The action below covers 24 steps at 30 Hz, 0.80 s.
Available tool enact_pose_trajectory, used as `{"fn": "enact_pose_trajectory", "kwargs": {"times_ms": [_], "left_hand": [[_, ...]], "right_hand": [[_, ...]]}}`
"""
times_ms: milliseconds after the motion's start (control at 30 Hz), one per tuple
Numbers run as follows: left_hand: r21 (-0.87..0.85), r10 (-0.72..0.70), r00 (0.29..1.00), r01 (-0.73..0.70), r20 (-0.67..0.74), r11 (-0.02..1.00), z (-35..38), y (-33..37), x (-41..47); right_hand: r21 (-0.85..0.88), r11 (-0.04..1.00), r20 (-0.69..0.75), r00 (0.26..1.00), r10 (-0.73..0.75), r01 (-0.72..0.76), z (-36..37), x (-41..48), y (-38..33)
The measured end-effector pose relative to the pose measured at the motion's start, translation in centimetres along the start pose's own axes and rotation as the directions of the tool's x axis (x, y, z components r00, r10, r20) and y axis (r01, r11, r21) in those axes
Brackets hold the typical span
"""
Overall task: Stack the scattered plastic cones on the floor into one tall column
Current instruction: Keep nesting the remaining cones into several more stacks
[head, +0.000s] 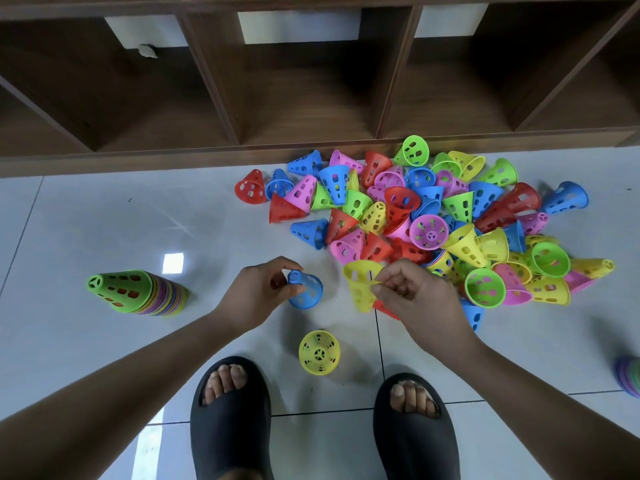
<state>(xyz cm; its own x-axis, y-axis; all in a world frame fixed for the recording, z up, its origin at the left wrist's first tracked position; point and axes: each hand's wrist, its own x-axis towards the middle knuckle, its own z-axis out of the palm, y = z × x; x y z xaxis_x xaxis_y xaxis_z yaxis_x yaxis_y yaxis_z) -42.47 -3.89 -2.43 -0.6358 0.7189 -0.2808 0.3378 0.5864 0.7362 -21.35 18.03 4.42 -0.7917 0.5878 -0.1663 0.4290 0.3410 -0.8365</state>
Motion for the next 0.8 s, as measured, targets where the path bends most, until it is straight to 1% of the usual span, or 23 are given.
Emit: {"fn": "enact_pose_trajectory", "kwargs": {"times_ms": [67,133,167,267,333,400,467,567,633,700,733,800], "left_hand": [[-0.048,0.023,1.000,-0.023,-0.018,0.999,-1.0,0.7,-0.8],[-0.113,0.029,0.999,-0.033,-0.035,0.993,-2.2,1.6,-1.6],[-0.140,0.028,0.998,-0.035,-0.051,0.989,-2.8,2.2,-2.0],[-0.195,0.045,0.994,-0.063,-0.095,0.979,-4.5,3.5,-2.9],[-0.240,0.063,0.993,-0.084,-0.095,0.967,-5.4,4.0,-3.5],[-0.283,0.083,0.993,-0.104,-0.085,0.954,-6.0,4.5,-4.1],[-0.319,0.105,0.994,-0.113,-0.045,0.941,-6.4,5.2,-4.7],[-0.366,0.152,0.986,-0.120,0.061,0.923,-6.5,6.3,-5.8],[-0.347,0.197,0.967,-0.130,0.163,0.929,-6.5,7.0,-6.3],[-0.291,0.236,0.934,-0.155,0.270,0.944,-6.5,7.2,-6.6],[-0.269,0.243,0.920,-0.161,0.306,0.950,-6.3,7.3,-6.8],[-0.230,0.254,0.909,-0.184,0.331,0.956,-5.6,7.1,-7.1]], "right_hand": [[0.118,0.993,0.079,0.997,-0.001,-0.009,0.1,-0.5,-0.8],[0.271,0.961,0.169,0.986,0.014,-0.060,0.4,-0.8,-1.4],[0.320,0.943,0.210,0.977,0.022,-0.090,0.6,-1.1,-1.5],[0.413,0.893,0.360,0.933,0.022,-0.180,1.2,-1.9,-1.6],[0.444,0.857,0.443,0.896,0.041,-0.259,1.8,-2.6,-1.2],[0.419,0.840,0.513,0.854,0.094,-0.344,2.7,-3.1,-0.7],[0.352,0.849,0.561,0.815,0.145,-0.393,3.7,-3.4,0.0],[0.204,0.868,0.575,0.773,0.268,-0.453,4.9,-3.7,1.3],[0.125,0.850,0.558,0.745,0.365,-0.511,5.4,-3.7,2.1],[0.100,0.814,0.545,0.716,0.437,-0.572,5.8,-3.9,2.7],[0.108,0.798,0.543,0.707,0.453,-0.593,6.0,-3.9,2.8],[0.126,0.777,0.545,0.697,0.466,-0.617,6.2,-4.0,2.8]]}}
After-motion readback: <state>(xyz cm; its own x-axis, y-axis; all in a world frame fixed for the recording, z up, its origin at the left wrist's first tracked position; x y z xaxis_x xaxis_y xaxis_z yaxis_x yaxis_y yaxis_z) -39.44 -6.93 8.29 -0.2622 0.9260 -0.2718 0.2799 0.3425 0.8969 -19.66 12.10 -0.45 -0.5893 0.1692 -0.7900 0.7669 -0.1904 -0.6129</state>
